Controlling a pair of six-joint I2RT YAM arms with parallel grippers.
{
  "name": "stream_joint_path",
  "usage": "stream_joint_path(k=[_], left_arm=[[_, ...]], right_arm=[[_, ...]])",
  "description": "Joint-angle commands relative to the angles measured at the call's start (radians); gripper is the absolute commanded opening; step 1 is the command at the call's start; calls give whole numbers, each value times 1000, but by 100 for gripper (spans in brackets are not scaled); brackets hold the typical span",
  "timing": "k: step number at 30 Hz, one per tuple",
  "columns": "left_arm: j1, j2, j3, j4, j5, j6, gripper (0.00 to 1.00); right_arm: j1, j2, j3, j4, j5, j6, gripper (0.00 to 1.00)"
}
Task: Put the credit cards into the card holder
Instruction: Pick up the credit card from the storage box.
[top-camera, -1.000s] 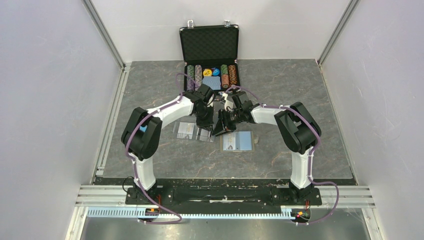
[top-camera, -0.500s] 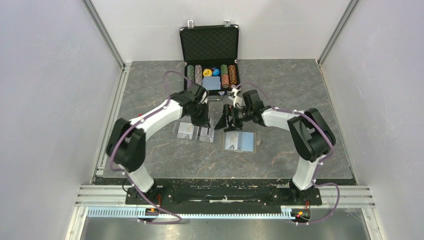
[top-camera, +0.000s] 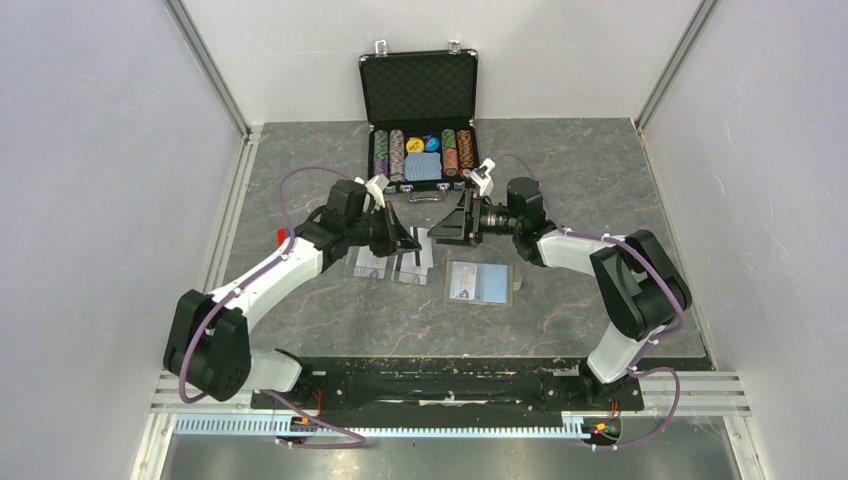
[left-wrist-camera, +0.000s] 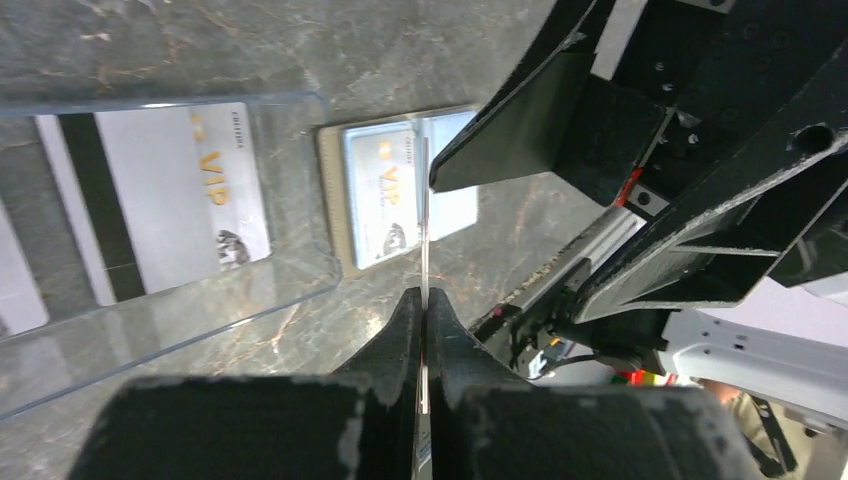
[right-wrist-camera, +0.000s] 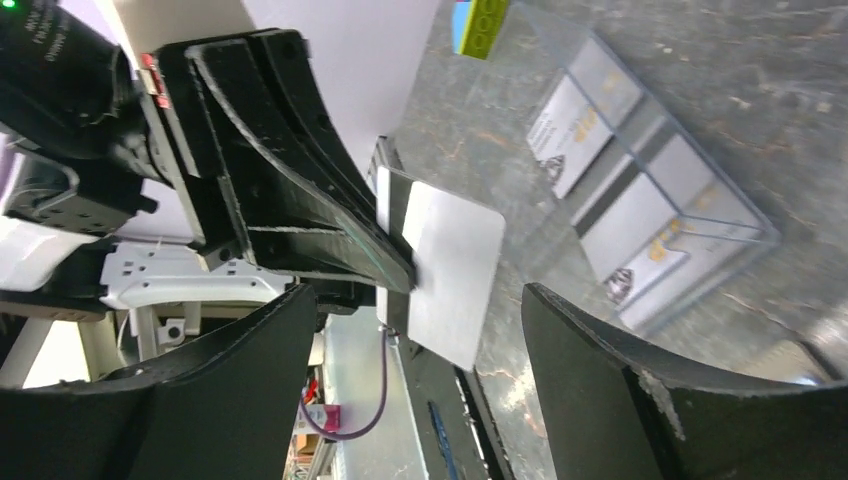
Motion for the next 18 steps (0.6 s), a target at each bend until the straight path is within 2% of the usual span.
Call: stream_joint_path(k=[1,6,8,9,11,12,13,15,18], left_arm=[[2,-62,-46,207,125,-102,2],[1,-86,-69,251,163,-118,3],[1,-88,-77,262,185,-127,6],[1,-90,-83,283,194,-132,8],[1,-99,-92,291,198,-134,21],[2,-108,-101,293,196,-135,31],[3,-121,-112,295,189,-138,41],[8,-147,-140,301,177,-146,53],[23,-185,-200,345,180,-181,59]], right_arm=[[39,26,15,203,-40,131,75],[55,46,7,282,-36,199,58],[55,55,-1,342,-40,243,44],[54,58,-8,383,-43,273,30],[55,65,-21,454,-50,325,12],[53,65,-32,490,-49,352,7],[52,62,-46,533,-44,378,6],[48,51,-71,580,-33,403,7],[44,29,-98,589,-25,406,11]])
